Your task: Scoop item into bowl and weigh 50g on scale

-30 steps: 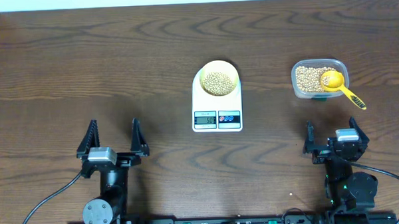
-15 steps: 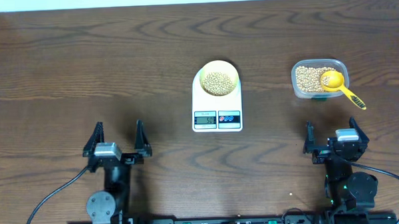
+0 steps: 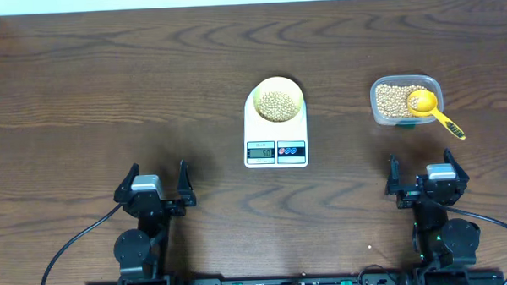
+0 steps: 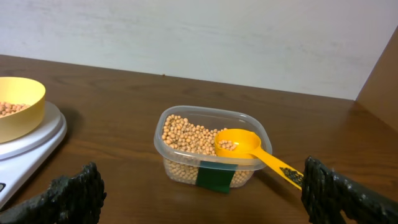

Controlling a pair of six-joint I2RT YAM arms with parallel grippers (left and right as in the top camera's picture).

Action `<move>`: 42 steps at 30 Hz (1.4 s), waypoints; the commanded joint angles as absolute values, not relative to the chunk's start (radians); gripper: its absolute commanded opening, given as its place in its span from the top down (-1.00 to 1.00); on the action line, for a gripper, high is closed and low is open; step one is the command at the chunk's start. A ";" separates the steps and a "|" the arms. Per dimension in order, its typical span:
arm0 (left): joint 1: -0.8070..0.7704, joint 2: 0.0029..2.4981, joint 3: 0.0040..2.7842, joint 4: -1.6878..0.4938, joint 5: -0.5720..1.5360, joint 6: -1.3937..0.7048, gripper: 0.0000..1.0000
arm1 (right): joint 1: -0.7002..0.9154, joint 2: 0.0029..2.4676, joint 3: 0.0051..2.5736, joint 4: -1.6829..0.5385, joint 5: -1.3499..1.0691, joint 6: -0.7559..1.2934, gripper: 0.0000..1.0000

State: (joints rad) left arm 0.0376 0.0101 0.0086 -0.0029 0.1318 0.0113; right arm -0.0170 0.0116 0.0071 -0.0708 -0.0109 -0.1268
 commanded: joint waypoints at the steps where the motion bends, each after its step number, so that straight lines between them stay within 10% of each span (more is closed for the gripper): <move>1: 0.041 0.001 0.004 -0.060 0.149 0.149 -0.96 | -0.006 0.006 0.006 -0.076 -0.010 -0.128 -0.99; 42: 0.094 0.001 0.004 -0.060 0.172 0.081 -0.96 | -0.006 0.006 0.006 -0.076 -0.010 -0.128 -0.99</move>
